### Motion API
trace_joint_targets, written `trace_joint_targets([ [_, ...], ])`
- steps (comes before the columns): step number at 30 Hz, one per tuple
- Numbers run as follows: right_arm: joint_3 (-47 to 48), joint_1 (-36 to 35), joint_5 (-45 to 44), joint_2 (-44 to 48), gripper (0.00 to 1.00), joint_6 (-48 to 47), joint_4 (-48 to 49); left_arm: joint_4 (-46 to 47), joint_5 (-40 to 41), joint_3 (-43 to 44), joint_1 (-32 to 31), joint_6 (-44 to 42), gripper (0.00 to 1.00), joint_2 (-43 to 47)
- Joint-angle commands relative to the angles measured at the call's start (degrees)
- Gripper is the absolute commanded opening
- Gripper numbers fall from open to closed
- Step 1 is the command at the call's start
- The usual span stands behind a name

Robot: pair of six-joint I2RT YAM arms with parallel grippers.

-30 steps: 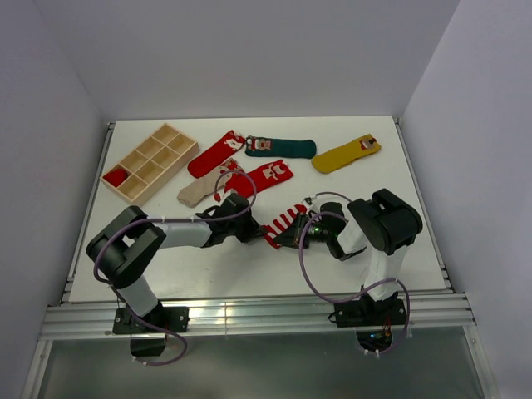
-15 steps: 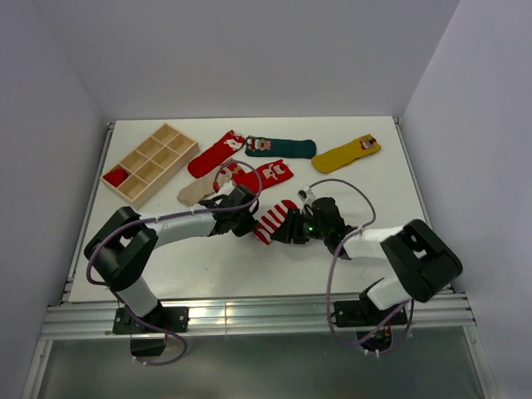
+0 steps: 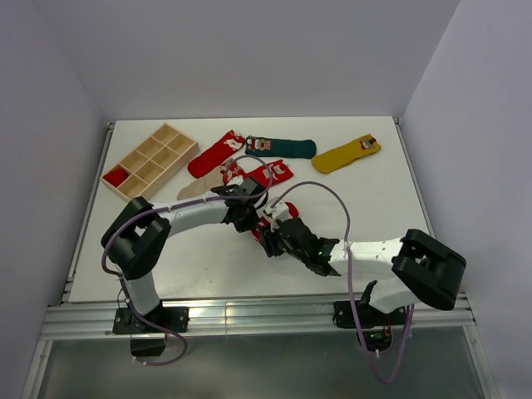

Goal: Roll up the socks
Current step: Roll the sock at the center of the board.

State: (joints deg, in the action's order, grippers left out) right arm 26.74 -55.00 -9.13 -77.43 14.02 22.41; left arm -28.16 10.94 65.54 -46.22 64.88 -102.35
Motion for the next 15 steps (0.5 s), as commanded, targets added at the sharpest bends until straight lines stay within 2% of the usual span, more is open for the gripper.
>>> trace_joint_targets([
  [1, 3.40, -3.35, -8.09, -2.98, 0.54, -5.67, 4.74, -4.00, -0.92, 1.70, 0.07, -2.74, 0.00, -1.45],
  [6, 5.33, -6.42, -10.12, -7.29, 0.54, -8.30, 6.76, -3.74, -1.80, 1.61, 0.07, -2.92, 0.00, -1.54],
  [15, 9.12, -7.49, -12.85, -14.94, 0.53, -8.31, 4.48, -3.30, -3.20, 1.44, 0.34, -3.18, 0.00, -1.98],
])
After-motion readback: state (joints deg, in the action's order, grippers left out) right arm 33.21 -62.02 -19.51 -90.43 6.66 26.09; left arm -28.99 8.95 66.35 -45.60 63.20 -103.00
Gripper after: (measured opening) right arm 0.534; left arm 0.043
